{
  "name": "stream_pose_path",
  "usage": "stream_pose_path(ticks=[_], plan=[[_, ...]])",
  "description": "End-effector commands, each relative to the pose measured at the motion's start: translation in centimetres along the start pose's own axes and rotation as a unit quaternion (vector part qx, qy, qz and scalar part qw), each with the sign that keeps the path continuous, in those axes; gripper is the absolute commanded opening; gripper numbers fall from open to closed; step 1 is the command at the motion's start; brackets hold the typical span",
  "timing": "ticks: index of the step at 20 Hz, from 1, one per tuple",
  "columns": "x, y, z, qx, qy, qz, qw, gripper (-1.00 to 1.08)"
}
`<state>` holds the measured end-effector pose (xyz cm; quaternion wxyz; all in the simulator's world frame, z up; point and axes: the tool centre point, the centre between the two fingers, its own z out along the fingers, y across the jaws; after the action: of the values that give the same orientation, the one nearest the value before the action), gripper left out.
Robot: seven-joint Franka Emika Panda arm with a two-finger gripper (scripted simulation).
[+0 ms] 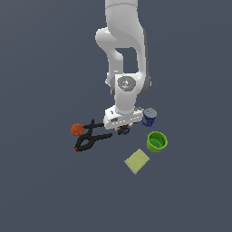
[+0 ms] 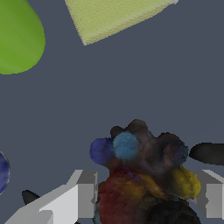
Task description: Pick up a designated object from a clutter of objects.
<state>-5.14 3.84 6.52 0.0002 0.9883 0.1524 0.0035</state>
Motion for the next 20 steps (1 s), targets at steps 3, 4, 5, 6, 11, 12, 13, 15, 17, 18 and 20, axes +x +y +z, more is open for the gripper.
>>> stream_pose_path(ticks=[3,4,5,6,11,12,13,15,17,18,20], plan=[[0.0,0.7,-3.0,0.000,0.001,0.000,1.0000,-1.00],[0.0,0.8,-3.8,0.000,0.000,0.000,1.0000,-1.00],[0.0,1.0,-4.6,0.000,0.000,0.000,1.0000,-1.00],[0.0,1.2,-5.5,0.000,0.000,0.000,1.0000,-1.00],[0.0,2.2,-10.3,0.001,0.000,0.000,1.0000,-1.00],[0.0,2.4,-11.2,0.001,0.000,0.000,1.0000,-1.00],[0.0,2.6,-12.2,0.001,0.000,0.000,1.0000,-1.00],[0.1,3.1,-14.1,0.001,-0.001,0.000,1.0000,-1.00],[0.1,3.5,-16.0,0.001,-0.001,0.000,1.0000,-1.00],[0.1,3.7,-17.0,0.001,-0.001,0.000,1.0000,-1.00],[0.1,4.1,-18.9,0.001,-0.001,0.000,1.0000,-1.00]])
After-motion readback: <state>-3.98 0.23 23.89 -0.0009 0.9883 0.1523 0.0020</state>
